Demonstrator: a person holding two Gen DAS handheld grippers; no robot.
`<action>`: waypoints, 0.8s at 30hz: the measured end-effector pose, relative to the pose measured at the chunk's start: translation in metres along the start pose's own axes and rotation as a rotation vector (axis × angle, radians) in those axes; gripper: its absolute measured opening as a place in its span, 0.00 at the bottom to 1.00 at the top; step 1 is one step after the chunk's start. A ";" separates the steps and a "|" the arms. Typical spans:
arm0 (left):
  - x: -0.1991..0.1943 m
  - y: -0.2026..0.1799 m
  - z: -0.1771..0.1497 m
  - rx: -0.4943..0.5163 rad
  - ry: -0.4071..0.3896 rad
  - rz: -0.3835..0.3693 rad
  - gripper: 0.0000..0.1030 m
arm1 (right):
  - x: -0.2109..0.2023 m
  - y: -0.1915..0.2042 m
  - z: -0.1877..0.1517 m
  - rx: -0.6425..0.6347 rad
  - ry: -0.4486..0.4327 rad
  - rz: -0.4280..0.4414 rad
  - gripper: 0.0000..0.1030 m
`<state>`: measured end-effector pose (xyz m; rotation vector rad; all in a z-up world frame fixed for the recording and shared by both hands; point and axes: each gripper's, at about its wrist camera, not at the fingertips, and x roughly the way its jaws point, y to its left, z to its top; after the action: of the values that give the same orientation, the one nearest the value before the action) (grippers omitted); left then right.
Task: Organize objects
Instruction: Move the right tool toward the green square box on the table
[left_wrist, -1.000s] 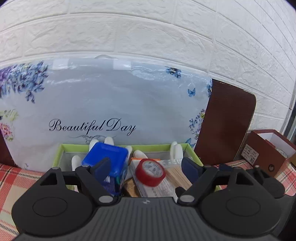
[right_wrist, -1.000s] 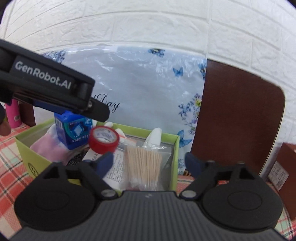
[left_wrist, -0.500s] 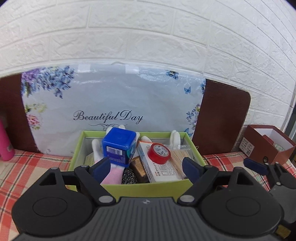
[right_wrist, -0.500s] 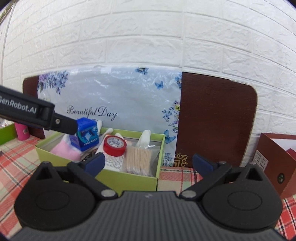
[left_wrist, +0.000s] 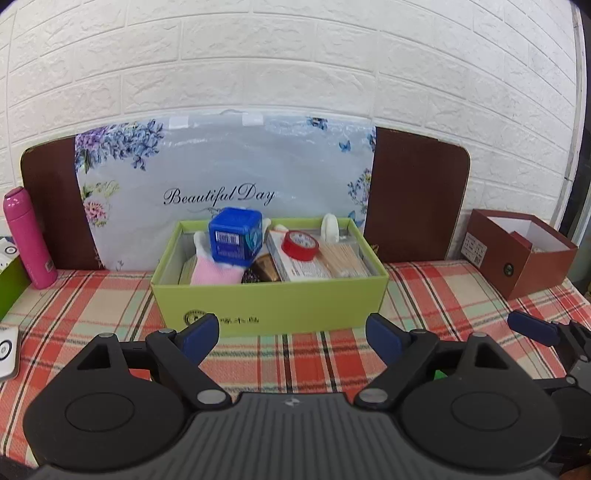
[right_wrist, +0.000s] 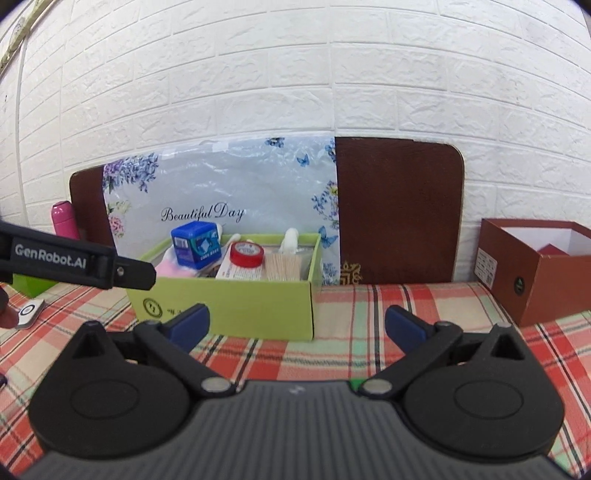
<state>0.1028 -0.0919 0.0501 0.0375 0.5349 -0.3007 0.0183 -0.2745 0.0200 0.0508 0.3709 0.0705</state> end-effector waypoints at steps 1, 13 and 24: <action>-0.001 -0.001 -0.004 0.003 0.004 0.005 0.87 | -0.004 -0.001 -0.004 0.005 0.007 0.001 1.00; 0.001 0.000 -0.037 -0.007 0.086 0.048 0.87 | -0.023 -0.004 -0.045 0.035 0.089 -0.020 1.00; 0.014 0.003 -0.056 -0.014 0.147 0.051 0.87 | -0.021 -0.010 -0.063 0.045 0.139 -0.029 1.00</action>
<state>0.0875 -0.0861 -0.0048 0.0603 0.6809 -0.2452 -0.0232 -0.2836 -0.0313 0.0847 0.5121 0.0369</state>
